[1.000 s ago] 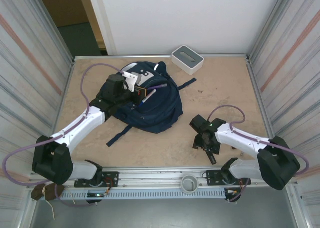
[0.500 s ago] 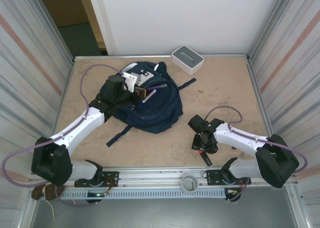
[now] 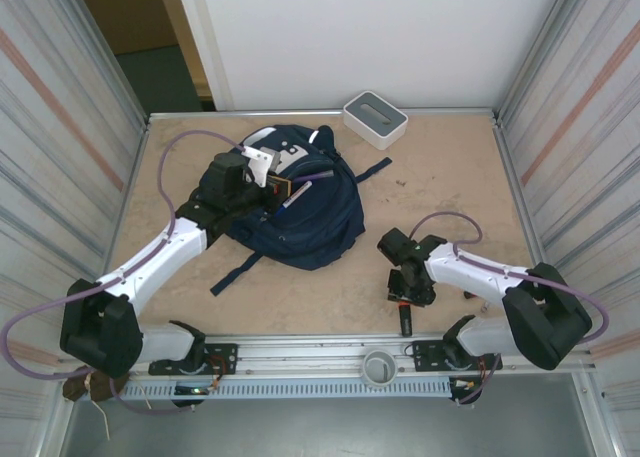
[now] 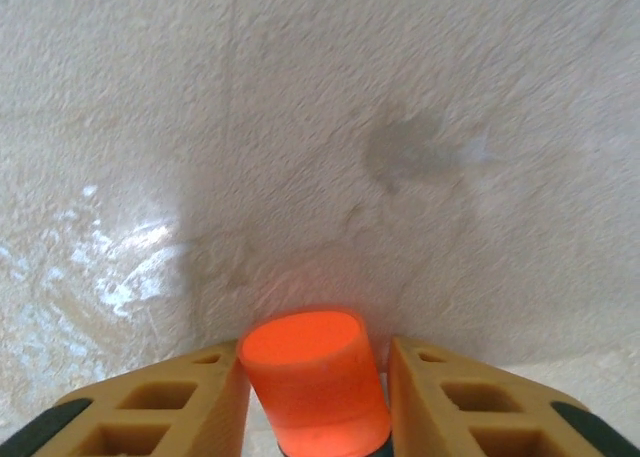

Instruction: Pack the student bag

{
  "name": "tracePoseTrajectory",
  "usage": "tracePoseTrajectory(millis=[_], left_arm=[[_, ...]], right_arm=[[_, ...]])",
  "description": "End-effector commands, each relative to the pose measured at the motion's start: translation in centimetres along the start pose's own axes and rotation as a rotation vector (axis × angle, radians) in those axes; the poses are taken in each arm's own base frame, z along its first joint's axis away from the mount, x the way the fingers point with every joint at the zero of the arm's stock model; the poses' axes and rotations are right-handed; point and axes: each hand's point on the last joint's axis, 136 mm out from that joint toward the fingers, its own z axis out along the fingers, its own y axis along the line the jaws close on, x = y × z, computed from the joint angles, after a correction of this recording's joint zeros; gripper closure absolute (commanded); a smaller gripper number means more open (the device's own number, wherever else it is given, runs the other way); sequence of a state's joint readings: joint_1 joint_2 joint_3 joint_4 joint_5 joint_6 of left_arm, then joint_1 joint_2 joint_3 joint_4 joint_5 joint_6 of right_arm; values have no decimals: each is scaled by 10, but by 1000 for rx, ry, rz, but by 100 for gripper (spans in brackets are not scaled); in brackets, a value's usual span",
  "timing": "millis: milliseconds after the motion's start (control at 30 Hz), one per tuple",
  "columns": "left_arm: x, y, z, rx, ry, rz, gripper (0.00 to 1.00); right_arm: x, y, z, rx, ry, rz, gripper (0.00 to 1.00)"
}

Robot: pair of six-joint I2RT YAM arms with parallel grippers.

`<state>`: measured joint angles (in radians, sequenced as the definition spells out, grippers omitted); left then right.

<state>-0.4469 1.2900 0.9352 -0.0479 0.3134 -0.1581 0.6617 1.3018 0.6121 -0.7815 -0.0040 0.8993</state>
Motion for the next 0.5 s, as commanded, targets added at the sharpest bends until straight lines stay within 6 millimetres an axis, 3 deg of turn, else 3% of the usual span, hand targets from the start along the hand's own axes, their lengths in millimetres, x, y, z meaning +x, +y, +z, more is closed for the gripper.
tracePoseTrajectory(millis=[0, 200, 333, 467], left_arm=[[-29, -15, -15, 37, -107, 50, 100], [-29, -15, -15, 39, -107, 48, 100], [-28, -15, -14, 44, -105, 46, 100], [-27, -15, -13, 42, -102, 49, 100]], right_arm=[[-19, 7, -13, -41, -49, -1, 66], [-70, 34, -29, -232, -133, 80, 73], [-109, 42, -37, -248, -184, 86, 75], [-131, 40, -29, -207, -182, 73, 66]])
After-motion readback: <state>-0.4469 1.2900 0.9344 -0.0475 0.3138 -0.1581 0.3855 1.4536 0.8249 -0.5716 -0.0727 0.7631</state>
